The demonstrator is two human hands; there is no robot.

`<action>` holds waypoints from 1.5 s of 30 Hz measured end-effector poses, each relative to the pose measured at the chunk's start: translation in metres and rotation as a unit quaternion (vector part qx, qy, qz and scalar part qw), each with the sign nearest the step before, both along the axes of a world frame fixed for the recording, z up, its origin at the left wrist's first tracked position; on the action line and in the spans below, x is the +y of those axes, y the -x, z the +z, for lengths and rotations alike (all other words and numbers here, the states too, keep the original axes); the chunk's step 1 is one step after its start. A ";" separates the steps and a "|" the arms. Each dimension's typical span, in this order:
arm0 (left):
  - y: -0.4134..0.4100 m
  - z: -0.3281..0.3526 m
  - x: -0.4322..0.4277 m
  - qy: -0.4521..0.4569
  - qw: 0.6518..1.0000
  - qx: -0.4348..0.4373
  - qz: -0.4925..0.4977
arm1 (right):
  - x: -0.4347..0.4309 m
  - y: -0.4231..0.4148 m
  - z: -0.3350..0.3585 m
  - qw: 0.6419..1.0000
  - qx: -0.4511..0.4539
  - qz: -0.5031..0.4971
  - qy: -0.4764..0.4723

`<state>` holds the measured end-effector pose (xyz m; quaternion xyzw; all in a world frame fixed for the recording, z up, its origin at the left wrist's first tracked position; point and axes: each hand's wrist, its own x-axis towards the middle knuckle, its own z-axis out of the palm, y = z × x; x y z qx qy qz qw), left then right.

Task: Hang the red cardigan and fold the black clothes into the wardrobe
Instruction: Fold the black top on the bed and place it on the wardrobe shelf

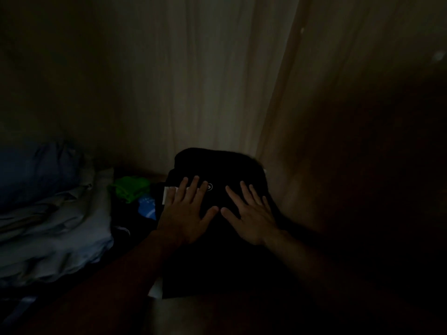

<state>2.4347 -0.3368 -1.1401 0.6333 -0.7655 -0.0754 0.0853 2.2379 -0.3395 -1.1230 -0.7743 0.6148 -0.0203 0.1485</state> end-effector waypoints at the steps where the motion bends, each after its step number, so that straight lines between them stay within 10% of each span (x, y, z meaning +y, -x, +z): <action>1: -0.001 0.002 0.001 -0.005 1.000 -0.001 0.000 | 0.003 -0.001 0.004 1.000 0.004 0.003 0.006; 20: 0.009 -0.021 0.075 0.088 0.995 0.040 0.026 | 0.065 -0.012 -0.011 0.992 0.013 -0.014 0.124; 32: 0.010 -0.005 0.054 -0.042 0.998 0.012 0.044 | 0.044 -0.015 -0.002 0.998 0.024 -0.003 0.062; 45: -0.030 0.172 0.168 -0.082 0.996 -0.033 -0.026 | 0.171 0.005 0.161 0.993 -0.067 -0.099 0.006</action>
